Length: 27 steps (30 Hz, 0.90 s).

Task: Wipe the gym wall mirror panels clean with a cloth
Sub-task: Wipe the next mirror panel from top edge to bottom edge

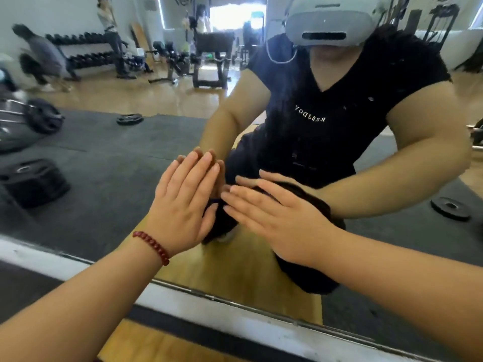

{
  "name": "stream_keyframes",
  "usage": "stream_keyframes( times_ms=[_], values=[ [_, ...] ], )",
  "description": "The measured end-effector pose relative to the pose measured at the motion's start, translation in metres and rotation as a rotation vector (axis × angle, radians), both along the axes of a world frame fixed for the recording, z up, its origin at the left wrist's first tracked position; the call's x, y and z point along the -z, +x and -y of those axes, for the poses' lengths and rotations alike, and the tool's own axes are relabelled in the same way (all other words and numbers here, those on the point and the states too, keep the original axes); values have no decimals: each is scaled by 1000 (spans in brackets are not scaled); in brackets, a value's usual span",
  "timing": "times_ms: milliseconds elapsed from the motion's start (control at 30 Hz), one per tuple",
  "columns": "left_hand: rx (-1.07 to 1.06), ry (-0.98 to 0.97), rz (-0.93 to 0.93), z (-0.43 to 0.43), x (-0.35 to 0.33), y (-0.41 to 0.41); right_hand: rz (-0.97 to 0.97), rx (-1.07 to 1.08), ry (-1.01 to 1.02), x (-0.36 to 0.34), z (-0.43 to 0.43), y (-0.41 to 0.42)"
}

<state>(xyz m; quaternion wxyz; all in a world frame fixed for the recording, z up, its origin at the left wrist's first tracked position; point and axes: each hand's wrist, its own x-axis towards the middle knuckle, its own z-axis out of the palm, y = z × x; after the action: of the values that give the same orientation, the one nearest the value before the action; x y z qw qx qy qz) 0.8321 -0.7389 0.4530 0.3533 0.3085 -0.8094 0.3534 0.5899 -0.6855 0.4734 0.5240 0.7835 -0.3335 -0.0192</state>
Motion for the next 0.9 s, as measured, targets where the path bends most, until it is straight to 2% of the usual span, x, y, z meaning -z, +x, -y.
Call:
stream_keyframes(
  times_ms=[67,167,233,367,467,533,600,667,767,833,900],
  values=[
    [-1,-18,1,-1,-7,-1,39,-118,96,13,2,-5],
    [29,-71,32,5,-20,-1,351,-192,180,9,-5,11],
    [60,-89,74,11,-27,-1,475,-203,115,-7,-6,20],
    [107,-139,80,17,-31,6,361,-112,-129,-39,-2,12],
    [146,-179,71,24,-44,6,324,-81,46,-2,-11,8],
    [142,-208,61,30,-55,4,240,-58,133,-2,-19,1],
    [150,-213,33,32,-67,2,189,-34,-55,-44,-18,-2],
    [161,-193,-34,33,-78,0,268,1,-283,-99,-13,1],
    [198,-168,-147,29,-92,-5,410,1,-396,-138,-9,11],
    [252,-170,-177,25,-101,-12,397,10,-371,-125,-9,16],
    [289,-162,-186,21,-110,-20,233,0,-244,-104,-8,15]
  ],
)
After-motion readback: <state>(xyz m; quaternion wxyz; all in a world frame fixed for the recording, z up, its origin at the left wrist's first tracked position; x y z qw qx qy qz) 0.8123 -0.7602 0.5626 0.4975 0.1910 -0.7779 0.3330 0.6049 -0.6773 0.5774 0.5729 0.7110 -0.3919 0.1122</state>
